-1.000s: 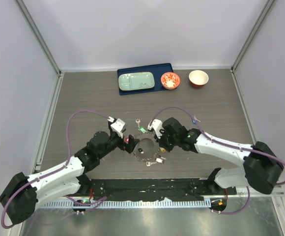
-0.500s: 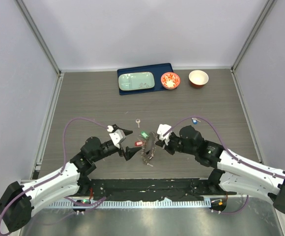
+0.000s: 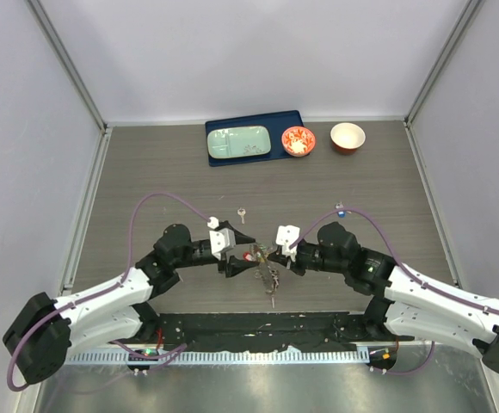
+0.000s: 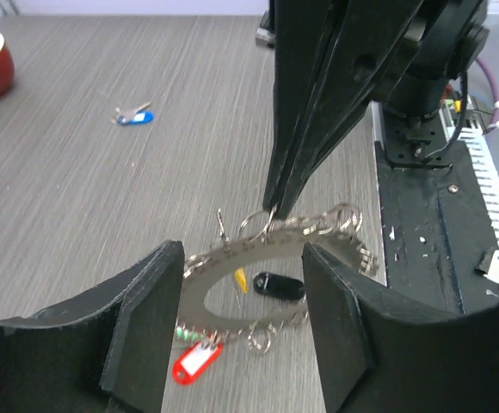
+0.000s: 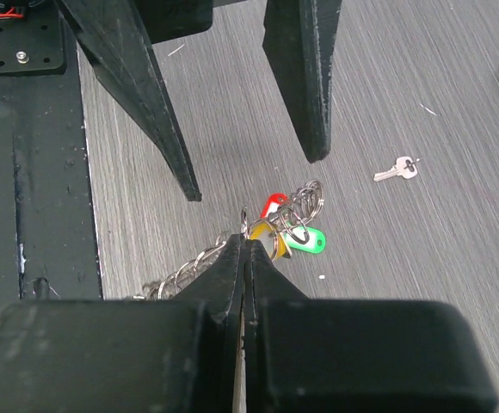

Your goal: Put the keys on the keyring

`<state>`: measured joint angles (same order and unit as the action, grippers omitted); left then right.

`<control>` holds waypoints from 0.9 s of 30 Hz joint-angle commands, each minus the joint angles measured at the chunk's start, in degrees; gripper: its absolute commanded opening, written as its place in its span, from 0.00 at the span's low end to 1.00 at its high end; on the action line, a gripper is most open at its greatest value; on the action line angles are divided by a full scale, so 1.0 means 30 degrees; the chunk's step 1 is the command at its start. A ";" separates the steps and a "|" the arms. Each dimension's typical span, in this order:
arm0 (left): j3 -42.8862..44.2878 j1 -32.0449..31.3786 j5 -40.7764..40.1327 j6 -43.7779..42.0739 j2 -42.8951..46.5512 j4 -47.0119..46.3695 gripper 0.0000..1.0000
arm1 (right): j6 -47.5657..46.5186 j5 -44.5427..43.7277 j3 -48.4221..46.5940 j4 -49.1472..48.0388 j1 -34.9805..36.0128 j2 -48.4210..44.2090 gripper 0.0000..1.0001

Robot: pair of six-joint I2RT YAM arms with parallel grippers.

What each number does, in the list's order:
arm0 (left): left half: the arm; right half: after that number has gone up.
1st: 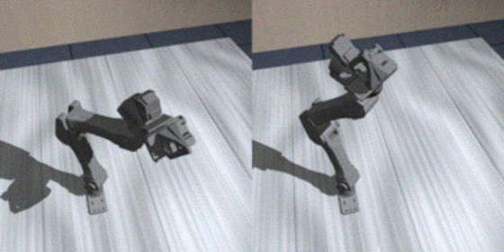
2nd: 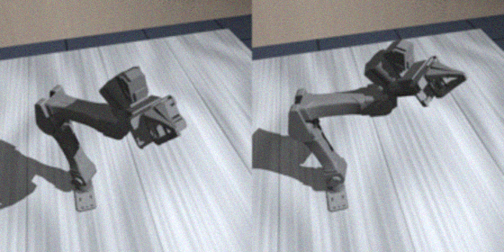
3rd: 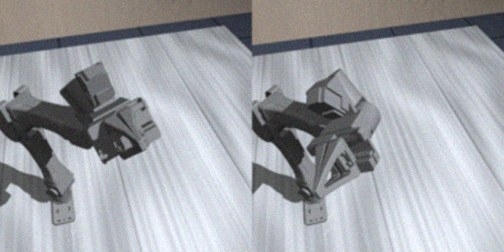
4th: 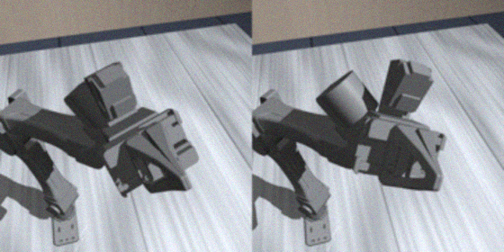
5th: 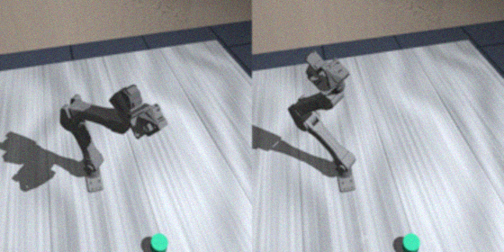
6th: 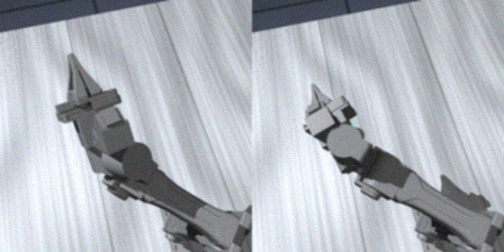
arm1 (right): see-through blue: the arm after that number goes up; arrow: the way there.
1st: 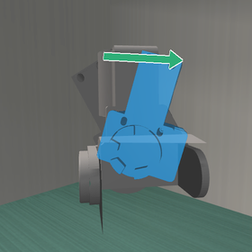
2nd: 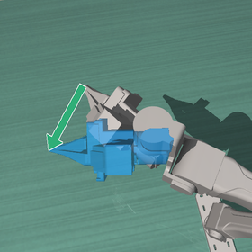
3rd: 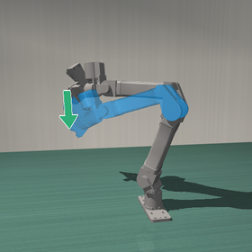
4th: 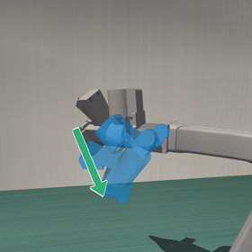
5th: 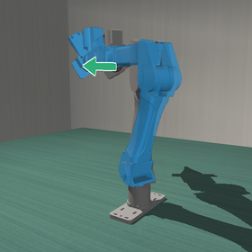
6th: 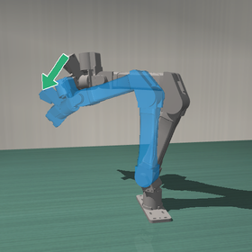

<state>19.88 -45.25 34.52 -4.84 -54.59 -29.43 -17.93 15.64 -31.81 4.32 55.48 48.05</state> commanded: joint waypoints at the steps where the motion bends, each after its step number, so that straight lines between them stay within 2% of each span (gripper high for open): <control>1: 0.1341 -0.0062 0.2026 -0.0204 -0.0785 -0.1293 0.56 | -0.0292 0.0617 -0.0323 -0.1556 0.0167 -0.0519 0.01; 7: 0.1986 -0.0354 0.2934 0.0178 -0.1930 -0.0972 0.38 | -0.0321 0.0676 -0.0382 -0.1556 0.0197 -0.0461 0.01; 17: 0.3129 -0.0559 0.2878 -0.0495 -0.2663 0.1429 0.16 | -0.0379 0.0764 -0.0382 -0.1556 0.0255 -0.0343 0.01; 21: 0.3363 -0.0647 0.2672 -0.0846 -0.2898 0.2482 0.00 | -0.0379 0.0763 -0.0382 -0.1556 0.0285 -0.0460 0.01; 25: 0.3307 -0.0735 0.2175 -0.1490 -0.2840 0.3335 0.00 | -0.0234 0.0705 -0.0265 -0.1556 0.0285 -0.0636 0.01; 27: 0.3014 -0.0823 0.1709 -0.2192 -0.2635 0.3161 0.00 | -0.0029 0.0705 -0.0265 -0.1556 0.0284 -0.0695 0.06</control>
<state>28.23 -47.22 42.02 -7.57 -62.96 -21.67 -18.33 16.64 -31.81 5.26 55.83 47.88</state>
